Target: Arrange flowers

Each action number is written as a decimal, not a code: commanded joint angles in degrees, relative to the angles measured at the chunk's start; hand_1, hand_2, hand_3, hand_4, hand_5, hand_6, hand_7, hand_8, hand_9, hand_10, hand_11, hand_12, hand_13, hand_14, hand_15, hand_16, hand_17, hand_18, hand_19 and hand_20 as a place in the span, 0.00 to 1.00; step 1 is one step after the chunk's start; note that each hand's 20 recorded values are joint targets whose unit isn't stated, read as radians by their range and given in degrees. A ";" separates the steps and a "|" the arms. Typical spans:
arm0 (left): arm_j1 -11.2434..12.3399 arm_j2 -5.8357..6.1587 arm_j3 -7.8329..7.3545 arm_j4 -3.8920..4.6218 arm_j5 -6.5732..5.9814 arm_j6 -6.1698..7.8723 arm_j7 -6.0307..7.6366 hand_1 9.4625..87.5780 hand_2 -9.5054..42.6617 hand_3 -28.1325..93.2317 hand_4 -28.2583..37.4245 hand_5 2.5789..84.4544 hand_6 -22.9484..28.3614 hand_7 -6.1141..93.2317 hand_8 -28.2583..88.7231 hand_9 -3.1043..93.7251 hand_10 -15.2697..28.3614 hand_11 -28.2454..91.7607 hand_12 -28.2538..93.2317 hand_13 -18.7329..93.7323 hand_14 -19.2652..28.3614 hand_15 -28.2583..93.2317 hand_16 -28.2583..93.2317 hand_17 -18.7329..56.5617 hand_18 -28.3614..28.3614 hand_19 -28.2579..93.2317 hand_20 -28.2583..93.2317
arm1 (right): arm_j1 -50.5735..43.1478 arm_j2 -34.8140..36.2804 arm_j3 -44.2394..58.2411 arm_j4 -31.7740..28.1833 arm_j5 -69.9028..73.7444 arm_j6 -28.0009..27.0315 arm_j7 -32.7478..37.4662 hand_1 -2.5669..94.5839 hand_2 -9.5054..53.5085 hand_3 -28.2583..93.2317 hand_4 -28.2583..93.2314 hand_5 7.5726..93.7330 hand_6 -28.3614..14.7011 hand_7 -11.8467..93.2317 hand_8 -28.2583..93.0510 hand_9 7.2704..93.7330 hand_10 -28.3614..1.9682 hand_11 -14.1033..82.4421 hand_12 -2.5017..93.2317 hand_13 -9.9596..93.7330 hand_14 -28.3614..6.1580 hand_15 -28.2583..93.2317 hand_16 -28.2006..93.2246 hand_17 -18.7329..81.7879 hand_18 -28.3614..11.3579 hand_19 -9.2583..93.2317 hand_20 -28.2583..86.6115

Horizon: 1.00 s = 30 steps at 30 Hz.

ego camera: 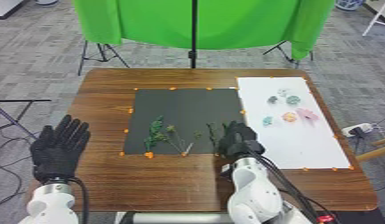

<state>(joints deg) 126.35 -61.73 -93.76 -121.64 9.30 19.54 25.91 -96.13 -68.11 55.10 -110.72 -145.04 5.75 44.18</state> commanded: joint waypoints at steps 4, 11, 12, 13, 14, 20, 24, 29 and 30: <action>0.81 -0.03 0.44 0.22 -0.17 0.19 -0.46 0.22 0.37 0.89 0.00 0.57 0.67 0.15 0.16 0.45 0.72 0.40 0.30 0.44 0.75 0.49 0.18 0.18 0.76 0.52 0.33 | -1.15 -0.69 0.88 1.56 -0.96 0.47 1.32 0.56 0.00 0.87 0.03 0.81 0.58 0.51 0.35 0.95 0.49 0.23 0.37 0.91 0.62 0.64 0.55 0.69 0.08 1.00 0.70; 1.31 0.02 0.19 -0.19 0.18 0.73 0.12 0.22 0.37 0.90 0.00 0.54 0.66 0.16 0.16 0.45 0.72 0.40 0.30 0.44 0.75 0.49 0.18 0.18 0.76 0.52 0.33 | -1.39 0.54 1.01 0.04 -2.15 0.47 1.30 0.54 0.00 0.86 0.02 0.81 0.55 0.46 0.33 0.91 0.44 0.29 0.30 0.91 0.57 0.62 0.51 0.69 0.08 1.00 0.69; 1.21 0.00 0.22 -0.12 0.17 0.63 0.15 0.22 0.37 0.90 0.00 0.54 0.66 0.16 0.16 0.45 0.72 0.40 0.30 0.44 0.75 0.49 0.18 0.18 0.76 0.52 0.33 | -1.46 0.72 1.00 -0.22 -2.32 0.48 1.21 0.54 0.00 0.86 0.02 0.81 0.55 0.46 0.33 0.91 0.44 0.30 0.30 0.91 0.56 0.62 0.50 0.69 0.08 1.00 0.69; 1.21 0.02 0.20 -0.13 0.12 0.58 0.12 0.22 0.37 0.90 0.00 0.54 0.66 0.16 0.16 0.45 0.72 0.40 0.30 0.44 0.75 0.49 0.18 0.18 0.76 0.52 0.33 | -1.67 0.87 1.02 -0.46 -2.40 0.89 0.92 0.53 0.00 0.86 0.02 0.81 0.55 0.45 0.33 0.90 0.43 0.31 0.28 0.91 0.56 0.62 0.49 0.69 0.07 1.00 0.69; 1.29 0.04 0.17 -0.18 0.13 0.62 0.21 0.22 0.37 0.90 0.00 0.54 0.66 0.16 0.16 0.45 0.72 0.40 0.30 0.44 0.75 0.49 0.18 0.17 0.76 0.52 0.33 | -1.84 1.03 1.01 -0.72 -2.62 1.02 0.77 0.52 0.00 0.86 0.02 0.81 0.55 0.45 0.33 0.90 0.41 0.32 0.27 0.91 0.56 0.63 0.48 0.69 0.07 1.00 0.69; 1.07 -0.17 0.33 0.09 0.03 0.55 -0.16 0.22 0.37 0.90 0.00 0.54 0.67 0.16 0.16 0.44 0.72 0.41 0.30 0.44 0.75 0.50 0.18 0.17 0.76 0.52 0.33 | -2.32 0.90 1.46 -1.17 -1.45 1.16 0.73 0.48 0.00 0.86 0.03 0.83 0.53 0.39 0.31 0.89 0.37 0.35 0.22 0.91 0.55 0.63 0.47 0.69 0.07 1.00 0.69; 1.14 -0.26 0.25 0.11 0.05 0.47 -0.28 0.22 0.37 0.90 0.00 0.55 0.67 0.16 0.16 0.44 0.72 0.41 0.30 0.43 0.75 0.49 0.18 0.18 0.76 0.52 0.33 | -2.39 0.90 1.56 -1.58 -0.90 1.60 0.50 0.44 0.00 0.88 0.03 0.83 0.53 0.33 0.27 0.89 0.35 0.34 0.22 0.91 0.54 0.63 0.46 0.69 0.06 1.00 0.69; 1.03 -0.26 0.39 0.13 -0.62 0.24 -0.33 0.22 0.37 0.90 0.00 0.55 0.67 0.16 0.16 0.44 0.72 0.41 0.30 0.44 0.75 0.50 0.18 0.17 0.76 0.52 0.33 | -2.05 0.50 1.16 -1.62 -0.15 2.18 -0.16 0.41 0.00 0.89 0.04 0.84 0.53 0.29 0.20 0.90 0.35 0.34 0.21 0.92 0.54 0.62 0.46 0.69 0.06 1.00 0.69; 0.89 -0.31 0.49 0.21 -0.51 0.16 -0.43 0.22 0.37 0.90 0.00 0.55 0.67 0.16 0.16 0.45 0.72 0.41 0.30 0.44 0.75 0.50 0.18 0.17 0.76 0.52 0.33 | -2.02 0.43 1.14 -1.62 0.05 2.50 -0.24 0.41 0.00 0.89 0.04 0.84 0.53 0.29 0.20 0.91 0.35 0.34 0.21 0.92 0.54 0.62 0.46 0.69 0.06 1.00 0.69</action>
<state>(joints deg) 126.66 -61.71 -93.67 -121.73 9.29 19.71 25.87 -98.01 -67.61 56.47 -112.31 -145.82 6.73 44.57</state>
